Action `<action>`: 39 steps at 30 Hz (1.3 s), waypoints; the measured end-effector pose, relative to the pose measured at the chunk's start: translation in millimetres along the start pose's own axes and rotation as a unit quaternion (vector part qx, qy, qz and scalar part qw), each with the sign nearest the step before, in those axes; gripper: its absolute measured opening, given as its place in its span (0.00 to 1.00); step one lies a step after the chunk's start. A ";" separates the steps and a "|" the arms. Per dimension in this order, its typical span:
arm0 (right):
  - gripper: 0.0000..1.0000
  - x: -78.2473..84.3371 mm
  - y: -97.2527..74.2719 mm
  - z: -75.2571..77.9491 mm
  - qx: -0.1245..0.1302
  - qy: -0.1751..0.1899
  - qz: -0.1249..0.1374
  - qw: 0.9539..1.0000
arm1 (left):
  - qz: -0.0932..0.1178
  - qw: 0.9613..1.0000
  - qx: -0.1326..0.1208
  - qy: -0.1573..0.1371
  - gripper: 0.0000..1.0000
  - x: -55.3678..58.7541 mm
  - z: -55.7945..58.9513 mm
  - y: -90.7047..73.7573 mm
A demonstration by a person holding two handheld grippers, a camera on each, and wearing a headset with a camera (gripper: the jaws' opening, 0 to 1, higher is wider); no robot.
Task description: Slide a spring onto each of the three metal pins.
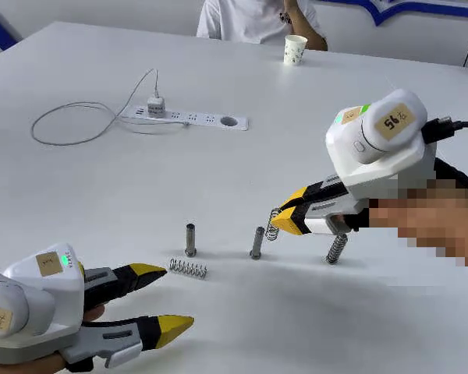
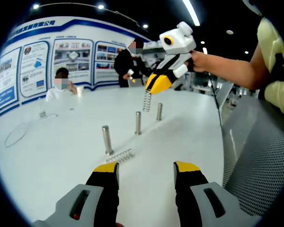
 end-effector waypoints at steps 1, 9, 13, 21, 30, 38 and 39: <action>0.12 -0.3 0.2 0.1 0.000 -0.001 0.000 1.000 | 0.000 1.000 0.000 0.000 0.47 0.2 -0.2 -0.2; 0.12 -2.9 1.8 2.4 -0.001 -0.004 -0.002 1.000 | 0.000 1.000 -0.001 -0.002 0.47 0.8 -0.6 -0.6; 0.12 -4.2 2.8 4.1 -0.001 -0.005 -0.002 1.000 | 0.000 1.000 -0.001 -0.003 0.47 1.0 -0.5 -0.5; 0.12 -7.5 4.8 6.2 -0.003 -0.008 -0.001 1.000 | -0.001 1.000 -0.003 -0.004 0.47 1.0 -1.7 -2.0; 0.12 -9.0 7.6 7.7 -0.005 -0.010 0.000 1.000 | -0.003 1.000 -0.005 -0.004 0.47 1.3 -1.7 -3.3; 0.12 -8.9 9.8 8.5 -0.007 -0.011 0.000 1.000 | -0.003 1.000 -0.008 -0.004 0.47 1.6 -2.5 -3.5; 0.12 -8.9 10.1 8.7 -0.008 -0.010 0.000 1.000 | -0.003 1.000 -0.008 -0.004 0.47 1.8 -2.6 -3.5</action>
Point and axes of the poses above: the centre of the closed fingertips' face, and the gripper's own axes: y roughly forward along the fingers, z roughly to its right, x roughly out of its underside, the point moved 6 cm from there along -y, roughly backward along the fingers, and after that the axes turned 12 degrees about -x, right-handed, at the moved point
